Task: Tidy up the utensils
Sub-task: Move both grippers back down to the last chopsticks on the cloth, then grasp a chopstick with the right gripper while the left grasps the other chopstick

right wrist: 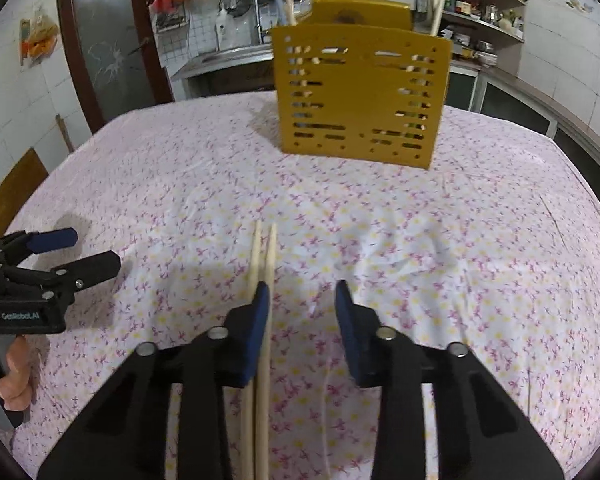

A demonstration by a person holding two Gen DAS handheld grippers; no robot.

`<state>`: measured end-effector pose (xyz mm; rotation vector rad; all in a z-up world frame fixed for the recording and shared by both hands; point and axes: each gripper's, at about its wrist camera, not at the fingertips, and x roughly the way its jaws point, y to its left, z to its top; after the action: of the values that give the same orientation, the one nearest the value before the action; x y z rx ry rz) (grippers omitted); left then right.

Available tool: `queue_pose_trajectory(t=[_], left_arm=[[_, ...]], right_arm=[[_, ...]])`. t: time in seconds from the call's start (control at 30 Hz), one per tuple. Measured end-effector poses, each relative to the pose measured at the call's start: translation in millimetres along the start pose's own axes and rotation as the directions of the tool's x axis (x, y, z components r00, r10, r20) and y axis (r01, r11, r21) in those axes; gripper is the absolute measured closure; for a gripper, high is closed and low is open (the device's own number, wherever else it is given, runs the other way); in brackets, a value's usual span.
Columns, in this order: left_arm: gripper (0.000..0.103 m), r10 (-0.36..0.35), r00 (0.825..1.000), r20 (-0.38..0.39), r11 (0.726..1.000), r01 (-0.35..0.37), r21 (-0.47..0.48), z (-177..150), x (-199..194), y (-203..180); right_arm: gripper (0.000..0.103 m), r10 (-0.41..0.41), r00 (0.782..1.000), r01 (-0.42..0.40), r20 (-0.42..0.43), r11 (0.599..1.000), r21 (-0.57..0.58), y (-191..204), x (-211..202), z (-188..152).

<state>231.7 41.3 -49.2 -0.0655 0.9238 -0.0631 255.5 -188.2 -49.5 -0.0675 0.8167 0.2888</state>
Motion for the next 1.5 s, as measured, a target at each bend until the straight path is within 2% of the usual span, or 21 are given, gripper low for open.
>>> queue_pose_trajectory(t=[0.2, 0.53, 0.57, 0.6, 0.77, 0.9, 0.97, 1.03, 1.13, 1.2, 1.23, 1.33, 1.4, 1.43, 1.5], left_arm=[[0.005, -0.006, 1.0, -0.005, 1.0, 0.006, -0.004, 0.0, 0.4, -0.7], [0.005, -0.009, 1.0, -0.007, 1.0, 0.008, -0.008, -0.1, 1.3, 0.0], [0.005, -0.008, 1.0, -0.008, 1.0, 0.008, -0.009, 0.3, 1.4, -0.6], [0.005, -0.006, 1.0, -0.009, 1.0, 0.006, -0.011, 1.1, 1.7, -1.3], [0.005, -0.019, 1.0, -0.005, 1.0, 0.019, -0.022, 8.5, -4.5, -14.0], [0.006, -0.011, 1.0, -0.004, 1.0, 0.011, 0.001, 14.2, -8.3, -42.2], [0.006, -0.031, 0.999, -0.018, 1.0, 0.031, -0.001, 17.2, -5.9, -59.8], [0.01, -0.036, 0.999, -0.035, 0.999, 0.036, -0.001, 19.9, -1.0, -74.0], [0.027, -0.055, 0.995, -0.078, 0.998, 0.054, -0.008, 24.6, 9.4, -94.1], [0.047, -0.057, 0.992, -0.111, 0.998, 0.056, -0.013, 26.5, 17.8, -104.6], [0.05, -0.056, 0.991, -0.123, 0.998, 0.055, -0.009, 26.8, 21.4, -110.0], [0.055, -0.022, 0.988, -0.15, 1.0, 0.025, 0.016, 27.1, 32.1, -124.8], [0.066, -0.009, 0.984, -0.176, 1.0, 0.014, 0.023, 27.1, 39.8, -129.7], [0.066, 0.003, 0.984, -0.177, 1.0, 0.002, 0.03, 27.4, 42.1, -131.9], [0.081, 0.028, 0.985, -0.173, 0.998, -0.019, 0.052, 30.1, 44.7, -136.9]], right_arm=[[0.077, 0.022, 1.0, -0.022, -0.015, 1.0, -0.006, 6.0, 1.4, -0.4], [0.082, -0.012, 0.998, 0.008, -0.059, 0.998, -0.06, 20.2, 11.1, -0.2], [0.092, -0.005, 0.998, 0.002, -0.061, 0.998, -0.055, 19.2, 10.8, 0.9], [0.097, 0.001, 0.998, -0.004, -0.059, 0.999, -0.048, 17.6, 10.2, 2.2], [0.097, 0.001, 0.999, -0.002, -0.039, 1.0, -0.009, -0.9, 0.8, 6.0], [0.097, -0.017, 0.999, 0.019, -0.034, 0.998, 0.053, -30.5, -7.2, 5.8], [0.097, -0.032, 0.999, 0.036, -0.037, 0.996, 0.087, -47.6, -10.6, 3.3], [0.097, -0.044, 0.998, 0.048, -0.035, 0.992, 0.115, -62.1, -13.6, 0.0], [0.097, -0.065, 0.997, 0.069, -0.028, 0.986, 0.152, -80.2, -18.5, -6.6], [0.097, -0.071, 0.997, 0.075, -0.028, 0.982, 0.173, -90.8, -19.8, -9.4], [0.097, -0.073, 0.997, 0.077, -0.028, 0.98, 0.184, -95.9, -20.2, -11.0], [0.097, -0.074, 0.997, 0.078, -0.028, 0.976, 0.202, -104.9, -18.6, -13.3], [0.097, -0.072, 0.997, 0.076, -0.024, 0.975, 0.207, -109.1, -18.6, -13.8], [0.097, -0.072, 0.997, 0.075, -0.022, 0.975, 0.208, -109.7, -19.0, -13.2], [0.097, -0.071, 0.997, 0.074, -0.018, 0.975, 0.209, -110.6, -22.0, -11.8]])
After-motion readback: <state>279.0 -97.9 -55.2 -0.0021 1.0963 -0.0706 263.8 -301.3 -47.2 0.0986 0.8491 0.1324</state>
